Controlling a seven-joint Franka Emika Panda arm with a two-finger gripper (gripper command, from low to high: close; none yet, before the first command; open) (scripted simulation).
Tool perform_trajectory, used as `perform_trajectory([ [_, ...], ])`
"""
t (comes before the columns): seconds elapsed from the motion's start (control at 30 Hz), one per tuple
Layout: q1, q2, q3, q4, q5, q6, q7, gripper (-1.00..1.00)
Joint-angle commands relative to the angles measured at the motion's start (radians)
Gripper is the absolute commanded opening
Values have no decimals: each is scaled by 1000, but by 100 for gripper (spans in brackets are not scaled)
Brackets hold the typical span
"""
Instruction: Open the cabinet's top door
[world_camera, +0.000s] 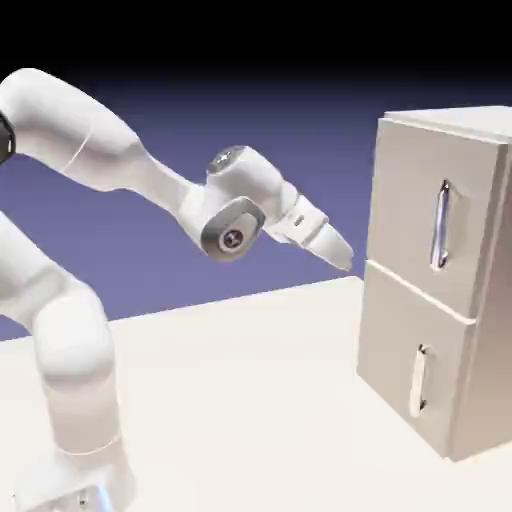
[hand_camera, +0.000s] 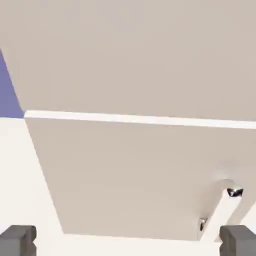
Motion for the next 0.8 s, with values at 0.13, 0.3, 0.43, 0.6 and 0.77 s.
perform_trajectory([
  [0.13,88,-49,-99,38,-218,-16,-104,100],
  [0.3,176,-99,-198,75,-435,-32,-208,100],
  [0.43,246,-138,-277,105,-609,-45,-291,100],
  [0.6,334,-188,-376,143,-826,-61,-395,100],
  [0.77,422,-237,-475,181,-1044,-77,-499,100],
])
